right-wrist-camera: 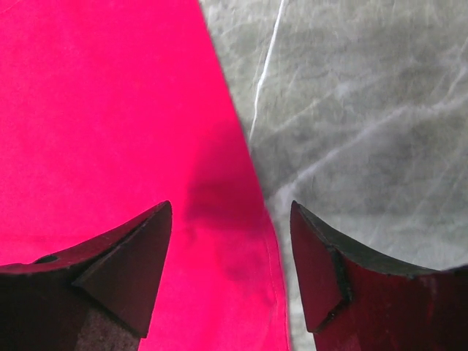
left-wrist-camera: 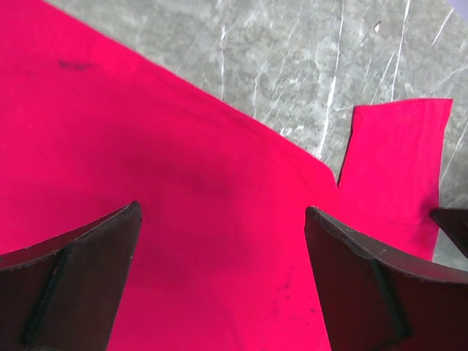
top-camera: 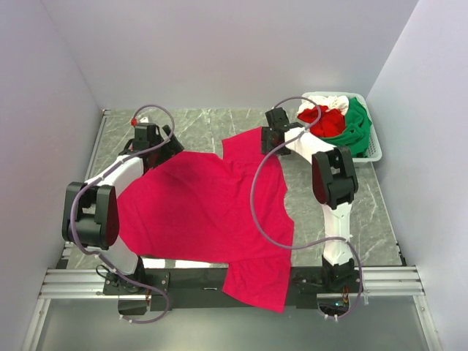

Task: Fold and stack the t-shirts
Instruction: Flatten the tshirt out

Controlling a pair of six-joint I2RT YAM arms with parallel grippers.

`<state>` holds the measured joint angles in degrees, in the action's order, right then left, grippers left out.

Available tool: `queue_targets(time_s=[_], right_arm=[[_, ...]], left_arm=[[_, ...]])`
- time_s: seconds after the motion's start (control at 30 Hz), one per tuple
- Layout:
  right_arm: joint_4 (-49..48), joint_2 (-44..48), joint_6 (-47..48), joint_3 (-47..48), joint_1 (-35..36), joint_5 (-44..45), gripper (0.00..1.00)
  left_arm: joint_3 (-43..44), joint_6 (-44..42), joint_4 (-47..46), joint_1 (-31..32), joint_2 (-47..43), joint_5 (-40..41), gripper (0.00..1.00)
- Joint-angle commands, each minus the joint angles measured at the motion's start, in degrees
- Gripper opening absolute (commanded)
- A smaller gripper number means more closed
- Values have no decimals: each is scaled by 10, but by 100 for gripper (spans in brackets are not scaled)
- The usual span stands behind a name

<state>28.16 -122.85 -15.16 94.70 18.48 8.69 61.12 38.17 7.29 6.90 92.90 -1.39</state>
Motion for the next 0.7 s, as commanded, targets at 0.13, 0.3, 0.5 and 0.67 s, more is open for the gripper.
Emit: queue_targets(time_s=[0.13,0.3,0.5,0.67], right_arm=[[18,-54,-5,87,-6,31,68],[37,-78,-13,113,-6,20,63],[53,-92,-22,127,-11,8,52],[82,-109,-18,163,-14,4,35]], left_arm=[[-10,45,-58,9,25,-27,99],[-4,52,-57,9,25,-16,99],[-7,52,-59,9,18,-15,99],[-9,45,-52,9,11,-10,99]])
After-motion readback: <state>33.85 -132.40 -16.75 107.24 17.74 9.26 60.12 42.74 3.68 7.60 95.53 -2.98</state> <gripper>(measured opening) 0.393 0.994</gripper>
